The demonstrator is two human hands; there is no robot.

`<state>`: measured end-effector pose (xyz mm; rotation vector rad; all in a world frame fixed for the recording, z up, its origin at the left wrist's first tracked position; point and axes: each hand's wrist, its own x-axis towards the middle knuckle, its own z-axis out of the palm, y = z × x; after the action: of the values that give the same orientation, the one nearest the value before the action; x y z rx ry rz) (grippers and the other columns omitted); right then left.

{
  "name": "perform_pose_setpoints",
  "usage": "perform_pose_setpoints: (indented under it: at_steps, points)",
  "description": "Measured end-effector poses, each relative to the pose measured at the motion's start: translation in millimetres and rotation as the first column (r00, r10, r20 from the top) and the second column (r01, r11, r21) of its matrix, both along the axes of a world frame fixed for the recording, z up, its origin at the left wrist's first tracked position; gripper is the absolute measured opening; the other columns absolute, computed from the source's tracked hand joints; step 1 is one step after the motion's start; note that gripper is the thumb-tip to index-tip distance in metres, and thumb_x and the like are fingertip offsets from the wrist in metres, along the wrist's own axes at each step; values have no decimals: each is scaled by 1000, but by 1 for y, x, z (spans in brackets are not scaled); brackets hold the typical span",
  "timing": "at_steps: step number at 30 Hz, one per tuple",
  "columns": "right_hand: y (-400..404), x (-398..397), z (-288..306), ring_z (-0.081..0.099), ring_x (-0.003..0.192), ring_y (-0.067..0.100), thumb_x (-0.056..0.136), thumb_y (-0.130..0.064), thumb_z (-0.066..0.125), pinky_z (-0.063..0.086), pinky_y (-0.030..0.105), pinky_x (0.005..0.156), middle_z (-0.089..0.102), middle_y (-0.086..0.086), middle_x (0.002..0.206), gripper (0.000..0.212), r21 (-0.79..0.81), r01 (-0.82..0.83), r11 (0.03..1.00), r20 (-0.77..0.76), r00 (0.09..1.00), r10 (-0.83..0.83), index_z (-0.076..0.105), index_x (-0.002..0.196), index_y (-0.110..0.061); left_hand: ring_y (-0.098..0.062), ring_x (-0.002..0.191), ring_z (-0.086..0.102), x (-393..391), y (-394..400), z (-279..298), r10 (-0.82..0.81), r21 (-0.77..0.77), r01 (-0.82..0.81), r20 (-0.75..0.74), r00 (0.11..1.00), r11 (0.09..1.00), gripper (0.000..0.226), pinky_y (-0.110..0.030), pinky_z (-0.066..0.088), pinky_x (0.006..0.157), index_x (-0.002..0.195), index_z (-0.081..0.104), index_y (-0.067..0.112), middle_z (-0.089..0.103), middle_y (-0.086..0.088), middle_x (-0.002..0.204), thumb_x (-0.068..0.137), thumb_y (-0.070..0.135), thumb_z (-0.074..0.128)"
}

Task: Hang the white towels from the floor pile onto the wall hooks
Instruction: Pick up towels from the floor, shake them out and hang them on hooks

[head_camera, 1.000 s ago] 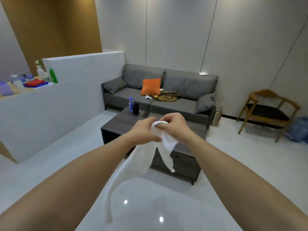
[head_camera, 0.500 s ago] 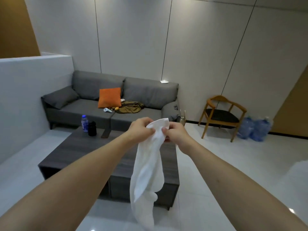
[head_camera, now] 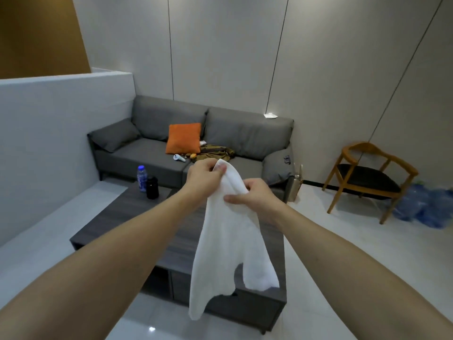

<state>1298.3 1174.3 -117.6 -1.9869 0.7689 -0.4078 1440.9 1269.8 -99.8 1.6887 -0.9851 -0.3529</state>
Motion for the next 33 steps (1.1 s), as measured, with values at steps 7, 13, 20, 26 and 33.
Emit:
perform_pose_setpoints:
  at_steps: [7, 13, 20, 26, 33]
  points:
    - [-90, 48, -4, 59, 62, 13, 65, -27, 84, 41, 25, 51, 60, -4, 63, 26, -231, -92, 969, -104, 992, 69, 60, 56, -22, -6, 72, 55, 55, -26, 14, 405, -74, -400, 88, 910, 914, 23, -27, 40, 59, 74, 66, 32, 62, 14, 71, 91, 39, 53]
    - [-165, 94, 24, 60, 68, 29, 61, -34, 84, 40, 35, 57, 61, 12, 68, 38, -368, -292, 883, -186, 953, 238, 60, 61, -4, -13, 58, 44, 85, -35, 46, 669, -120, -659, 94, 737, 743, 31, -30, 33, 52, 63, 51, 20, 48, 10, 53, 91, 34, 47]
    - [-214, 163, 54, 45, 55, 16, 72, -35, 78, 31, 31, 53, 44, -3, 52, 45, -478, -331, 813, -165, 944, 287, 45, 48, -18, -20, 80, 56, 141, -20, 63, 831, -159, -816, 101, 547, 556, 21, -31, 43, 71, 89, 61, 24, 60, 5, 82, 95, 35, 45]
    - [-234, 264, 67, 52, 62, 19, 75, -39, 76, 33, 30, 52, 51, -3, 57, 40, -593, -304, 746, -174, 953, 250, 49, 52, -19, -25, 81, 54, 220, -16, 57, 896, -125, -891, 147, 418, 436, 18, -31, 37, 70, 84, 59, 21, 57, 3, 79, 94, 32, 48]
    - [-251, 410, 91, 60, 85, 29, 84, -41, 68, 41, 31, 66, 65, 4, 83, 19, -690, -249, 679, -136, 967, 217, 63, 76, -24, -25, 84, 55, 340, -8, 54, 944, -97, -950, 174, 279, 298, 11, -30, 39, 73, 84, 58, 24, 63, 0, 89, 90, 32, 57]
